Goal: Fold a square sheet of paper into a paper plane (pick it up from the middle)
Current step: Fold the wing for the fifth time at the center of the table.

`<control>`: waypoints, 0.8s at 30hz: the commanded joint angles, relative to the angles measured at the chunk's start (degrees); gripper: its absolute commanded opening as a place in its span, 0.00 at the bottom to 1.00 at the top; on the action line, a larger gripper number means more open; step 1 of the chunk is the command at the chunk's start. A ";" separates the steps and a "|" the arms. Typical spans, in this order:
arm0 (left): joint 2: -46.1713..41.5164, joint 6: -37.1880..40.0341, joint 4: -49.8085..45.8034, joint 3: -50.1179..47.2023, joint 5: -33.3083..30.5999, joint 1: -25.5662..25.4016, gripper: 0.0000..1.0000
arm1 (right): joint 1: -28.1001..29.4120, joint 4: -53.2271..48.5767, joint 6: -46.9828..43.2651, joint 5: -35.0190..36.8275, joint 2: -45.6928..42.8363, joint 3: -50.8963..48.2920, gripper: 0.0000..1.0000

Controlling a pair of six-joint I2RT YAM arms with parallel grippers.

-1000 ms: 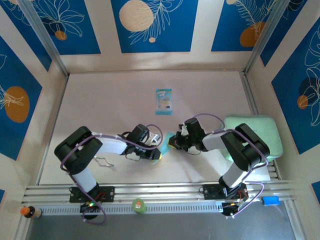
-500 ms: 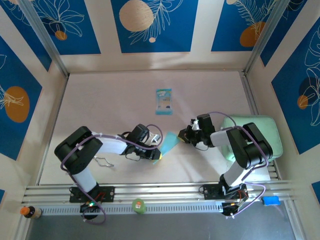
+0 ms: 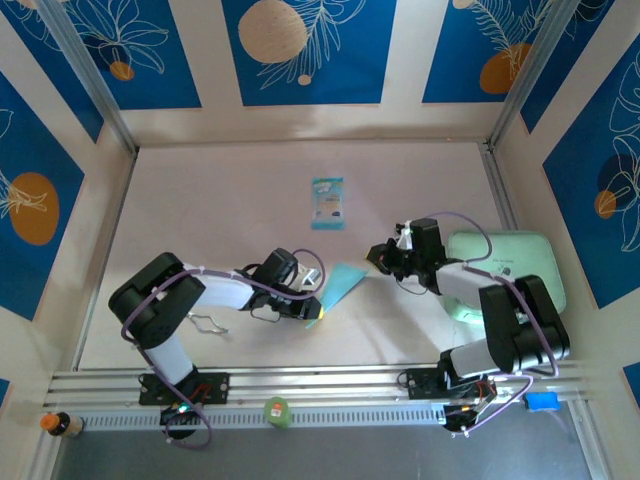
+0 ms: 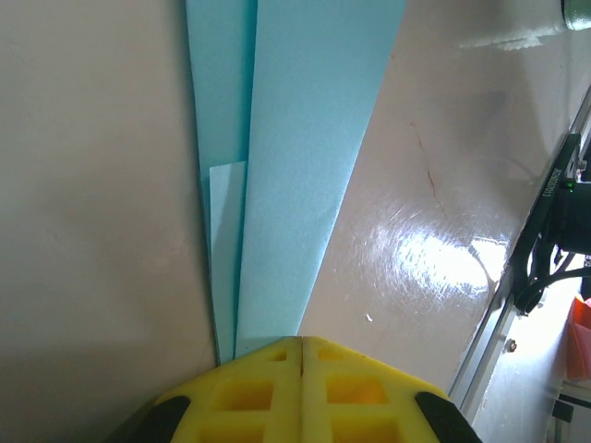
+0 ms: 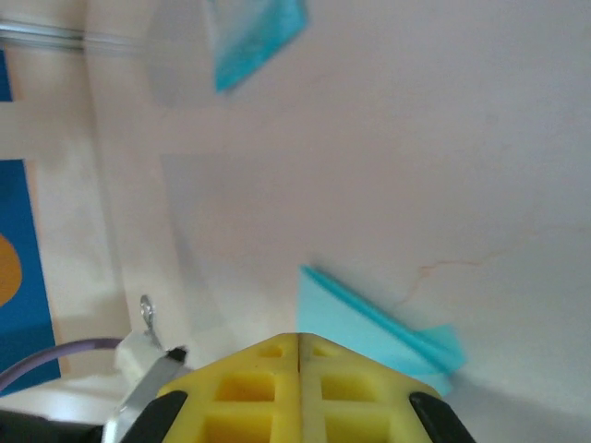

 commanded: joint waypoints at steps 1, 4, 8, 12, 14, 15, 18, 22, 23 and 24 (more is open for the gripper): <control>2.55 -0.42 -5.08 -3.01 -2.64 -0.29 0.00 | 3.08 -3.95 -0.99 -0.67 -2.96 -0.19 0.03; 2.47 -0.51 -4.78 -3.13 -2.46 -0.32 0.00 | 7.83 -3.45 0.13 0.26 -3.11 -1.34 0.03; 2.12 -0.84 -4.24 -3.27 -2.16 -0.36 0.00 | 13.72 -0.59 1.92 2.69 -0.23 -2.42 0.02; 1.63 -0.87 -3.93 -3.27 -1.82 -0.37 0.00 | 16.20 3.79 2.52 -0.62 6.71 -1.11 0.01; 1.49 -1.01 -3.98 -3.33 -1.74 -0.39 0.00 | 17.15 5.18 2.78 -1.19 9.39 -0.01 0.01; 1.50 -0.94 -3.98 -3.37 -1.68 -0.38 0.00 | 17.46 5.15 2.75 -0.88 10.32 0.47 0.00; 0.91 -1.03 -4.07 -3.66 -1.72 -0.39 0.00 | 17.55 1.14 2.68 1.80 13.19 1.62 0.00; -1.45 -1.30 -5.39 -4.42 -1.44 -0.34 0.01 | 16.42 4.23 4.08 2.24 15.55 -1.61 0.00; -2.17 -1.67 -5.83 -4.94 -1.23 -0.40 0.01 | 15.87 5.31 4.10 1.60 15.78 -2.38 0.00; -2.78 -2.08 -6.08 -5.53 -1.19 -0.39 0.01 | 15.45 5.83 4.02 1.04 15.94 -2.76 0.00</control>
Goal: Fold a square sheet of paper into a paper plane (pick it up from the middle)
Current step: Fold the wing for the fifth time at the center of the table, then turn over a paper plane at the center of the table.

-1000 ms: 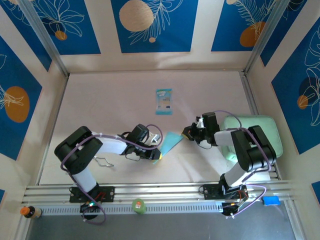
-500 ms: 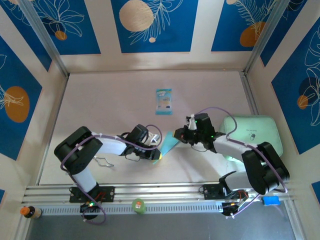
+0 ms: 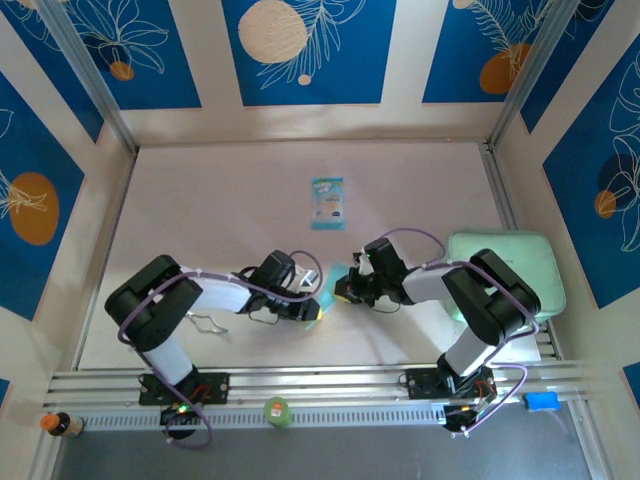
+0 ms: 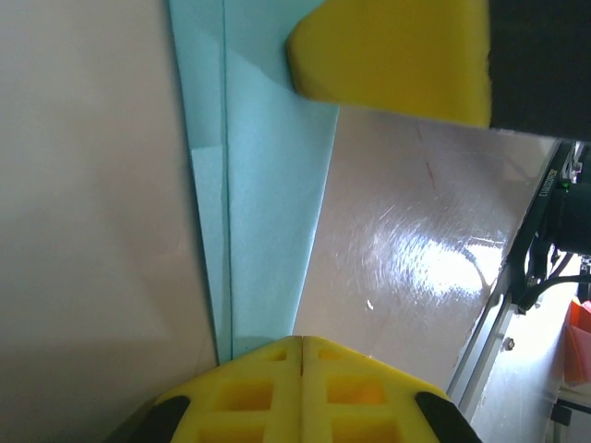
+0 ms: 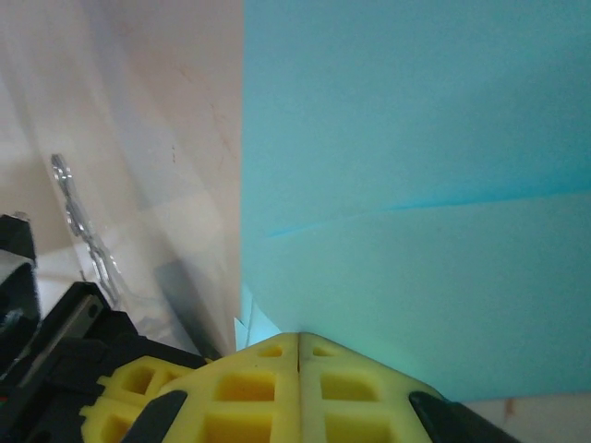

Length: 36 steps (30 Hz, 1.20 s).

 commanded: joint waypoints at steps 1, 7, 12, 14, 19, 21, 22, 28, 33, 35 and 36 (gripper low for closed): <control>-1.56 -1.43 -7.57 -4.03 -0.89 -0.42 0.01 | -1.76 0.22 0.46 0.88 1.92 -2.46 0.00; -5.93 -2.43 -9.96 -6.55 -0.86 -0.40 0.01 | -2.30 -2.49 -3.54 -1.64 2.70 0.48 0.00; -13.78 -2.76 -11.30 -8.08 -3.42 -0.41 0.00 | -2.57 -4.78 -9.51 -4.97 4.43 4.63 0.00; -18.00 -2.11 -13.38 -7.85 -6.13 -0.42 0.00 | -2.58 -5.74 -12.35 -7.19 5.29 6.57 0.00; -25.79 -0.49 -18.41 -6.69 -14.12 0.09 0.02 | -1.82 -11.32 -19.37 -13.83 6.27 12.40 0.00; -26.98 -0.26 -18.62 -6.24 -16.15 0.71 0.10 | -0.98 -13.63 -20.69 -13.33 3.69 13.12 0.01; -27.03 -0.11 -18.09 -5.93 -16.52 1.09 0.15 | -0.64 -14.34 -20.52 -11.67 1.76 12.72 0.02; -19.52 0.82 -13.06 -1.39 -11.37 4.08 0.30 | -0.39 -12.92 -9.90 2.42 -11.54 2.96 0.07; -8.10 1.29 -10.36 4.58 -3.68 6.80 0.29 | 0.61 -9.63 -2.94 4.73 -18.68 -4.42 0.15; -4.44 1.82 -10.10 6.87 -1.55 7.52 0.28 | 1.72 -9.47 -1.15 5.53 -19.48 -5.35 0.18; -2.76 1.85 -9.77 7.73 -0.63 7.82 0.28 | 2.35 -9.74 -0.90 5.73 -19.53 -5.33 0.19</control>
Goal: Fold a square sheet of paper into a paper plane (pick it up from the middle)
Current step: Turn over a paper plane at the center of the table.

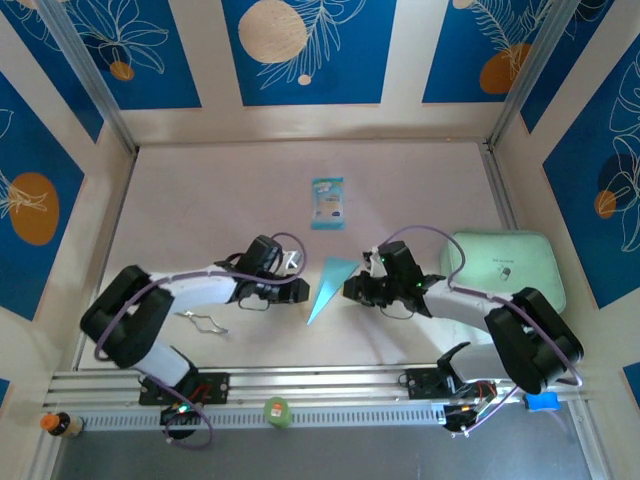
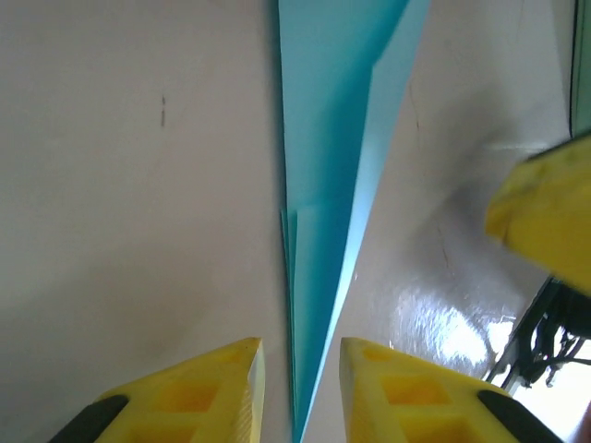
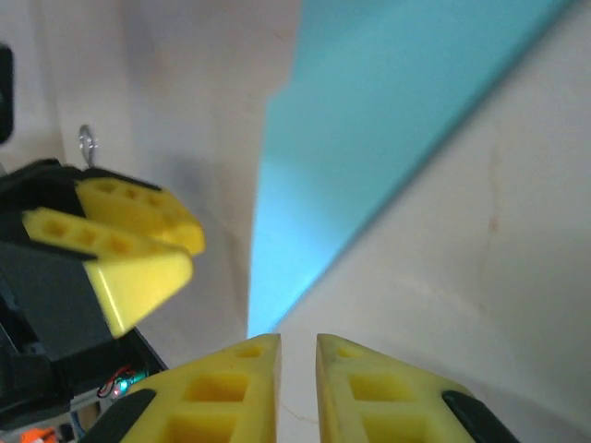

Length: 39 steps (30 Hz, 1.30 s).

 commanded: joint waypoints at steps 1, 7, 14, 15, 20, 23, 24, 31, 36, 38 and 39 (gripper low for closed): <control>4.29 1.72 1.88 3.68 6.77 1.33 0.27 | 2.03 0.14 4.34 2.62 -1.14 -0.18 0.19; 8.91 1.56 2.35 6.62 10.19 1.67 0.26 | 4.10 0.95 5.95 4.28 -0.13 -0.15 0.19; 9.15 2.23 -0.31 5.94 7.51 1.63 0.25 | 4.90 2.30 6.22 3.87 2.76 0.76 0.19; 9.19 2.20 -0.38 5.89 7.45 1.61 0.25 | 5.04 2.50 6.35 3.73 3.31 0.98 0.19; 9.81 2.66 -1.20 6.36 6.92 1.62 0.25 | 5.62 4.54 6.70 3.18 5.52 1.52 0.19; 10.66 3.14 -2.06 6.93 6.81 1.62 0.25 | 5.87 5.34 6.93 3.18 6.29 1.71 0.19; 11.04 3.30 -2.31 7.14 6.99 1.62 0.25 | 5.94 5.48 6.95 3.18 6.57 1.78 0.19; 12.43 2.66 -0.44 7.25 9.23 1.53 0.25 | 6.01 7.32 7.71 2.48 8.61 2.00 0.19; 12.91 2.50 -0.12 7.24 9.53 1.53 0.25 | 6.05 7.70 7.93 1.96 10.23 2.49 0.19; 13.16 2.47 -0.03 7.27 9.80 1.53 0.24 | 6.05 7.98 8.04 1.95 10.71 2.49 0.19; 13.27 2.53 -0.03 7.34 9.89 1.53 0.22 | 6.05 8.06 8.15 1.96 10.89 2.57 0.19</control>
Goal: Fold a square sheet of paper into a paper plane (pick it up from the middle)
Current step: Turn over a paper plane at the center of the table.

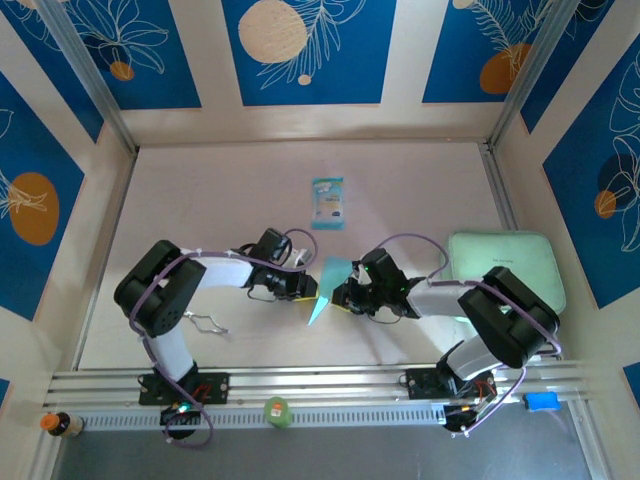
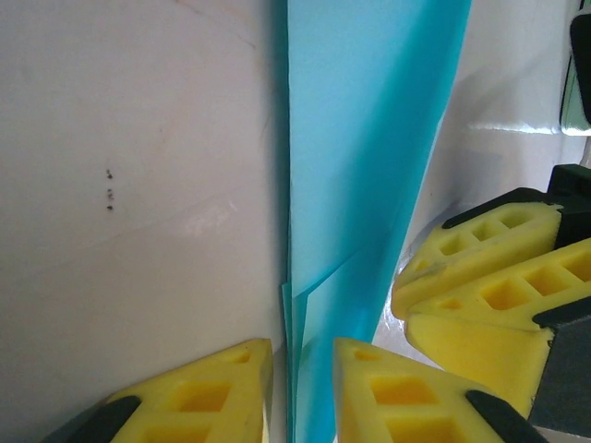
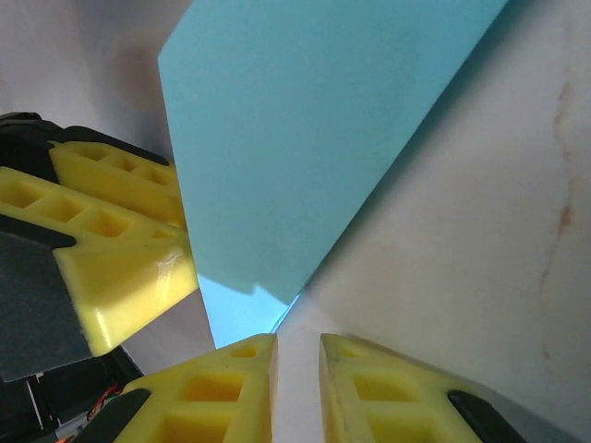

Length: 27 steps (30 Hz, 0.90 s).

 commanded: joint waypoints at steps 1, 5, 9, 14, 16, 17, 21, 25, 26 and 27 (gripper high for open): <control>2.04 1.10 0.36 0.93 1.07 0.13 0.19 | 0.38 0.83 0.94 -0.92 0.85 1.19 0.19; 2.89 0.92 0.68 1.28 2.01 0.12 0.17 | 0.32 1.24 1.15 -0.67 1.08 1.04 0.19; 3.68 0.79 0.67 1.85 2.97 0.02 0.20 | 0.32 2.26 1.57 -0.94 1.60 0.91 0.19; 4.74 0.68 0.99 2.42 4.51 -0.33 0.20 | 0.24 3.24 2.19 -1.16 2.76 0.85 0.19; 4.96 0.24 1.86 2.43 5.26 -0.50 0.20 | 0.23 3.67 2.41 -1.35 3.46 0.91 0.19; 5.04 0.06 2.14 2.43 5.59 -0.58 0.20 | 0.15 3.79 2.37 -1.48 3.73 0.95 0.19; 5.07 -0.63 3.12 2.60 7.16 -0.74 0.19 | 0.15 5.20 3.02 -2.00 4.70 0.74 0.17; 5.31 -1.29 3.97 2.69 8.57 -0.71 0.19 | 0.15 6.16 3.47 -2.45 5.33 0.49 0.16; 5.40 -1.51 4.35 2.62 8.63 -0.83 0.19 | 0.14 6.27 3.63 -2.36 5.34 0.43 0.16; 5.39 -1.88 4.88 2.44 8.63 -0.81 0.19 | 0.15 6.34 3.64 -2.41 5.40 0.34 0.16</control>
